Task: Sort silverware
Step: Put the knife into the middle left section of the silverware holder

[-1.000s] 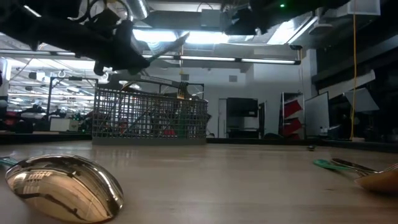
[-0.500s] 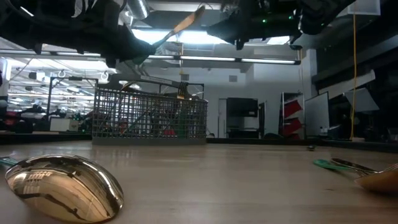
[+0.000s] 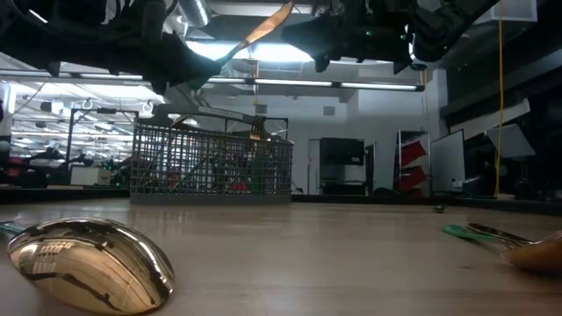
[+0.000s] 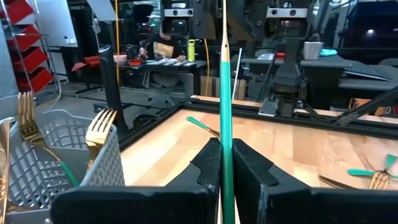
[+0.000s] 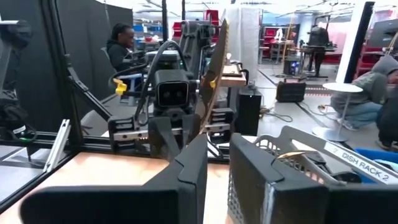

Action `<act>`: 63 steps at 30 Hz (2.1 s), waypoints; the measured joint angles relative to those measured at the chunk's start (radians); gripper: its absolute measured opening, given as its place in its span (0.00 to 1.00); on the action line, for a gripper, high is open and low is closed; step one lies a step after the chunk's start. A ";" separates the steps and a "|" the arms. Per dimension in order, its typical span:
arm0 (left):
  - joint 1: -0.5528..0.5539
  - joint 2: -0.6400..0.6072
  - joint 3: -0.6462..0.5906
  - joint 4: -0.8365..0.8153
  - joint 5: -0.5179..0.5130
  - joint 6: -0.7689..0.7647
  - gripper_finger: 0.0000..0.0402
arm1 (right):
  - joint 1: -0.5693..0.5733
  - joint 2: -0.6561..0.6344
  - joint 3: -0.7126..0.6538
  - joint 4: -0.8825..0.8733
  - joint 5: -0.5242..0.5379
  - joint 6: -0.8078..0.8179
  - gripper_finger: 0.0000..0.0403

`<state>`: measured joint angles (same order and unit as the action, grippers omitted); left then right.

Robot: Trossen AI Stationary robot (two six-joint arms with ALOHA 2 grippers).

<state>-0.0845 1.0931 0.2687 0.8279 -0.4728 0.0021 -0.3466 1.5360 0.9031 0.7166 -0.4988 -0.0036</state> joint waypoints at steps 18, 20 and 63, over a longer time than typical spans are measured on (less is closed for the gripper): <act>0.000 0.000 0.001 0.003 0.034 -0.001 0.03 | 0.081 0.000 0.047 0.039 0.038 -0.004 0.17; 0.000 0.000 0.001 0.002 0.046 -0.001 0.03 | 0.086 0.000 0.066 0.031 0.054 -0.004 0.17; 0.008 0.000 0.001 -0.007 0.032 -0.005 0.23 | 0.086 0.000 0.087 -0.085 0.090 -0.112 0.01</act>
<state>-0.0769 1.0931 0.2695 0.8214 -0.4407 -0.0030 -0.2607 1.5360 0.9897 0.6312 -0.4091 -0.1157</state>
